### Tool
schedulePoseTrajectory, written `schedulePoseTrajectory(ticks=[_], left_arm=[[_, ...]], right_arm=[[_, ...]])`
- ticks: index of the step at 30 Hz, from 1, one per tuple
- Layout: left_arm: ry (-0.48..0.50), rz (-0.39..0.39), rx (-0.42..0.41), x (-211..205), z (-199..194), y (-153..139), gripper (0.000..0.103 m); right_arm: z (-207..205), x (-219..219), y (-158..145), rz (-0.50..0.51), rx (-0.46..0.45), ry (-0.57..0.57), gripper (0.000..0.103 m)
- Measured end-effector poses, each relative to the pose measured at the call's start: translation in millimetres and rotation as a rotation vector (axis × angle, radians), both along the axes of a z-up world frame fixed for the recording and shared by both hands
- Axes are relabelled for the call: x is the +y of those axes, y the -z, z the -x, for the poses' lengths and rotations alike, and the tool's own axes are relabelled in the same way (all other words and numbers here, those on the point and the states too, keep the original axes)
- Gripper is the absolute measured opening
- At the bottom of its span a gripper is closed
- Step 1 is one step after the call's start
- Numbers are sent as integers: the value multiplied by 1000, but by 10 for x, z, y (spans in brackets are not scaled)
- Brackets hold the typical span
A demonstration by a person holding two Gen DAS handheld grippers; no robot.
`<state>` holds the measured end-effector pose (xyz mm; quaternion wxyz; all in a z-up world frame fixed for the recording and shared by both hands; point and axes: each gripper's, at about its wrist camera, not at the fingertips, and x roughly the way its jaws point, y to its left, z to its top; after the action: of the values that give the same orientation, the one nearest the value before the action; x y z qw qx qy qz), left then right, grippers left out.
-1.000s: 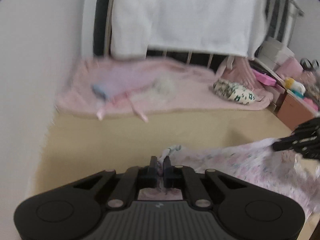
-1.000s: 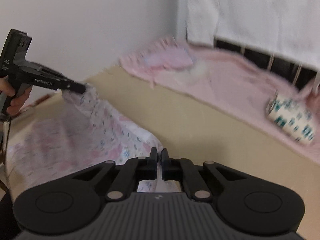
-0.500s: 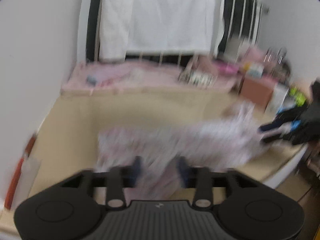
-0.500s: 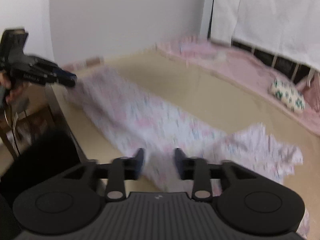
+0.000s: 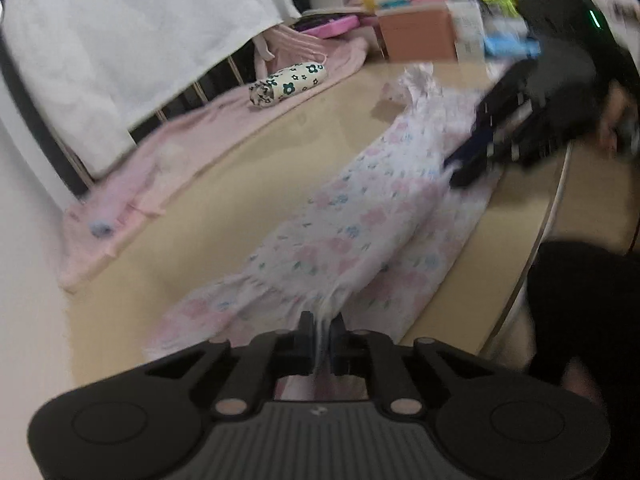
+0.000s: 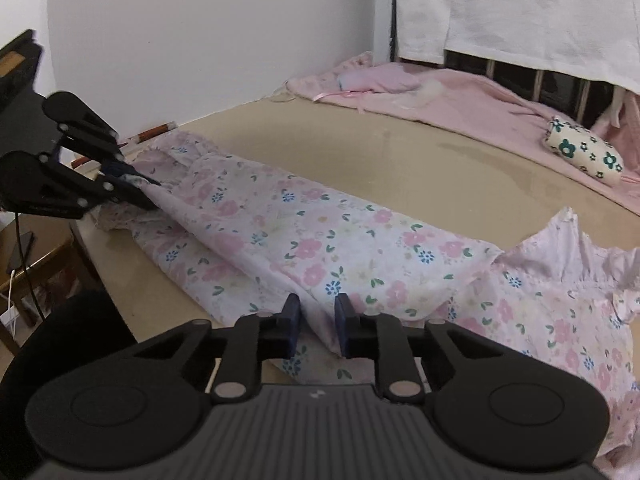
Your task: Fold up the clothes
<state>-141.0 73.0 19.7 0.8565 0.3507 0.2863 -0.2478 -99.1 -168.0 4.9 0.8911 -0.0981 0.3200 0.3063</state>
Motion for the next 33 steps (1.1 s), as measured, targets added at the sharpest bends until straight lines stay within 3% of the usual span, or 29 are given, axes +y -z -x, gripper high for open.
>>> schedulePoseTrajectory(ticks=[2, 6, 11, 14, 18, 19, 20, 22, 26, 28, 30, 31, 33], left_arm=[[1, -58, -1, 95, 93, 66, 10], [-16, -61, 14, 392, 217, 82, 14], [-102, -5, -25, 661, 285, -129, 53], [-128, 50, 2, 780, 270, -236, 53], [-224, -160, -25, 853, 281, -40, 51], [-251, -161, -11, 919, 281, -28, 50], [-280, -126, 16, 989, 280, -57, 44], [-300, 22, 41, 1116, 335, -240, 41], [-300, 356, -57, 1076, 414, -668, 47], [-301, 448, -80, 867, 337, -742, 47], [-353, 489, -89, 604, 203, -641, 50], [-365, 479, -88, 513, 157, -541, 56], [-386, 450, -86, 342, 70, -330, 56]], right_arm=[[30, -23, 13, -8, -5, 17, 18], [5, -70, 37, -45, 4, 28, 18], [7, -33, 51, -82, 16, 0, 18], [35, 25, 59, -61, -3, -2, 18], [32, 16, 73, -79, -3, 7, 18], [32, 14, 78, -78, -7, 16, 18], [30, 9, 82, -79, -10, 25, 18], [31, 9, 89, -83, -14, 38, 18], [53, 52, 99, -86, -19, 47, 23], [76, 82, 102, -85, -21, 49, 29], [96, 119, 104, -77, -26, 48, 33], [108, 127, 92, -72, -23, 53, 35], [157, 82, 57, -85, -42, 81, 45]])
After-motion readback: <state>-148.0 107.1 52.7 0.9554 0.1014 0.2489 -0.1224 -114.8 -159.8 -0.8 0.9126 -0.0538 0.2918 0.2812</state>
